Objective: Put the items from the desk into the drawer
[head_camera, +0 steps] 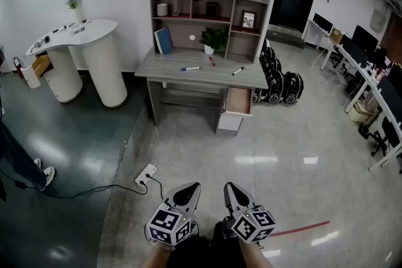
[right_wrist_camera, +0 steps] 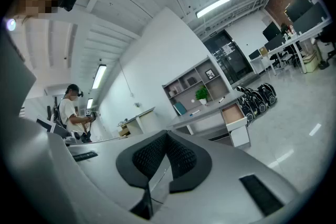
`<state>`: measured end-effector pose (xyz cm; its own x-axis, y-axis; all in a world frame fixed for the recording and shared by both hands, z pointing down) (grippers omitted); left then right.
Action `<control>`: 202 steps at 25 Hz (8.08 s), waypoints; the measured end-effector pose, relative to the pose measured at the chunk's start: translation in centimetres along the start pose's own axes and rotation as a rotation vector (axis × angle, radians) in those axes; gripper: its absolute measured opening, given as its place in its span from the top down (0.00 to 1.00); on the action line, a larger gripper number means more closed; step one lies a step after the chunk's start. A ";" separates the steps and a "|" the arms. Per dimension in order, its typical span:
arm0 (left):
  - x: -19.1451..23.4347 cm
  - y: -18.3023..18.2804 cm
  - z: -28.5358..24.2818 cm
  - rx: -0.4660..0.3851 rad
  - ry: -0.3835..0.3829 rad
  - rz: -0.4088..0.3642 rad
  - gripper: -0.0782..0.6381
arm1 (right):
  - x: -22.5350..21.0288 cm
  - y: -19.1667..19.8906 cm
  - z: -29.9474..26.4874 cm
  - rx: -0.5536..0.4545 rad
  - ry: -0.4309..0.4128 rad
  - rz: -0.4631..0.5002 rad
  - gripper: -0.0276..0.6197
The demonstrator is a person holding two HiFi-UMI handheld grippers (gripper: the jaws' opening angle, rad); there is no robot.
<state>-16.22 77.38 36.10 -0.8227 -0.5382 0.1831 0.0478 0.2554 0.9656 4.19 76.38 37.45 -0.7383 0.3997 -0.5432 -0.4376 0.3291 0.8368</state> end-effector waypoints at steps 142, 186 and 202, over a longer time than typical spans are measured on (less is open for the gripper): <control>63.6 -9.3 -59.9 0.319 -0.329 0.344 0.86 | -27.0 -5.8 -94.3 1.358 -0.707 1.175 0.81; 49.7 -10.3 -58.8 0.371 0.082 0.071 0.86 | -28.2 -12.8 -74.4 0.803 -0.058 0.429 0.81; 34.4 -8.1 -66.0 0.417 0.161 0.090 0.86 | -39.0 -18.1 -60.3 0.778 0.083 0.298 0.81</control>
<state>-7.53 3.73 46.78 -0.7259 -0.6083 0.3209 -0.1440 0.5907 0.7939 9.95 3.24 47.60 -0.8158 0.5091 -0.2744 0.2387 0.7286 0.6420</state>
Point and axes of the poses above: the fingertips, and each gripper's own axes: z backward along the fingers, x to its left, y out of its underside, the point moved 10 cm from there along z, backward along the fingers, and after that the axes turned 4 degrees about -z, right-handed, at the moved point
